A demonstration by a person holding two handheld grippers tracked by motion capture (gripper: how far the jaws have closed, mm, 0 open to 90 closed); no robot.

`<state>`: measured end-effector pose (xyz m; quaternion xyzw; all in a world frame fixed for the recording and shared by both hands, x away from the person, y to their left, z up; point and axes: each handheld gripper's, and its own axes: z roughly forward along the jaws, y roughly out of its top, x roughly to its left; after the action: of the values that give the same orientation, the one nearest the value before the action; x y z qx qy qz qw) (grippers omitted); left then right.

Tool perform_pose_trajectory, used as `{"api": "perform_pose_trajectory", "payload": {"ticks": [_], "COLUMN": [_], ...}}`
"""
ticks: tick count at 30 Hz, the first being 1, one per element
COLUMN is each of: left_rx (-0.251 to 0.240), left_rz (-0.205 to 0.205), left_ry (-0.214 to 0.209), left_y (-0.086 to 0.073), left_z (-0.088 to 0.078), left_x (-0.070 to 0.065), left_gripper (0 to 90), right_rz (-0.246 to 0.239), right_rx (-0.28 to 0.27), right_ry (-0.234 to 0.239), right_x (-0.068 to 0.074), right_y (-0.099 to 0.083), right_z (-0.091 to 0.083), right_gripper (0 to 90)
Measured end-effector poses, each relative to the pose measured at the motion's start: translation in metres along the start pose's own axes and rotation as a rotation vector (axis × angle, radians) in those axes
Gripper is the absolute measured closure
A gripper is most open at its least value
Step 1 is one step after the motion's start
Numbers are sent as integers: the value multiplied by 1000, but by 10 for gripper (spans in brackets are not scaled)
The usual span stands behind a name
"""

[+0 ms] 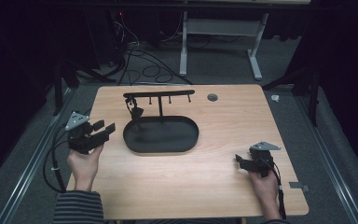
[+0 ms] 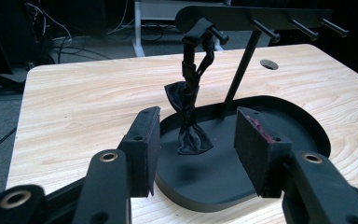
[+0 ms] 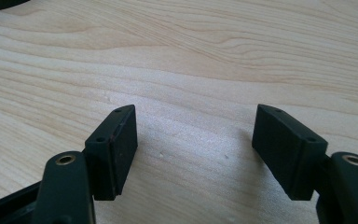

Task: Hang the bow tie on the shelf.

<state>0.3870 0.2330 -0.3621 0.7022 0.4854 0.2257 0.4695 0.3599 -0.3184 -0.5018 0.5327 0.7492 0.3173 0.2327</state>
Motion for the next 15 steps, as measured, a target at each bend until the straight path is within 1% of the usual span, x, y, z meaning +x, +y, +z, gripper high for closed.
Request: {"api": "perform_pose_trajectory", "payload": {"ticks": [8,10,15], "left_rx": [-7,-13,-22], "left_rz": [-2,-12,-13], "left_ry": [-4,-16,-26], "left_y": [-4,-5,-7], "left_z": [-4,-6,-11], "left_x": [-2,-3,-4], "left_gripper": [510,511,509], "right_rz": [0,1,0], "right_rx": [0,1,0], "right_ry": [0,0,0], "right_x": [0,0,0], "right_y": [0,0,0], "right_z": [0,0,0], "right_gripper": [320,320,320]}}
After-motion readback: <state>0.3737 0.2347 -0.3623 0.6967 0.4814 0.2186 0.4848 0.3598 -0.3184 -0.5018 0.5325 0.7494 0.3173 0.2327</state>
